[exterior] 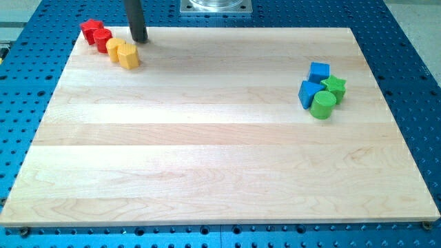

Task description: Separate the yellow blocks from the red block

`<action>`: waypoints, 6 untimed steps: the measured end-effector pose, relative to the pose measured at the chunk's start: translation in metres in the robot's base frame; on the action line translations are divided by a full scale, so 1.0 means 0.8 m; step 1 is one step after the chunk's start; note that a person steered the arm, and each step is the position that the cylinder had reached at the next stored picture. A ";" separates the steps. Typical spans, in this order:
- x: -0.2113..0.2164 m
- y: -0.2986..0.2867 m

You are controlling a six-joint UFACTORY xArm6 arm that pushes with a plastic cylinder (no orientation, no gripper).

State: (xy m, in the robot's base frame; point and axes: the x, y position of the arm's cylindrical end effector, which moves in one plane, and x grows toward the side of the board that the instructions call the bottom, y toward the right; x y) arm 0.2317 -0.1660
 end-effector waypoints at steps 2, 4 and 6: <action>0.011 0.000; 0.005 -0.051; 0.033 -0.050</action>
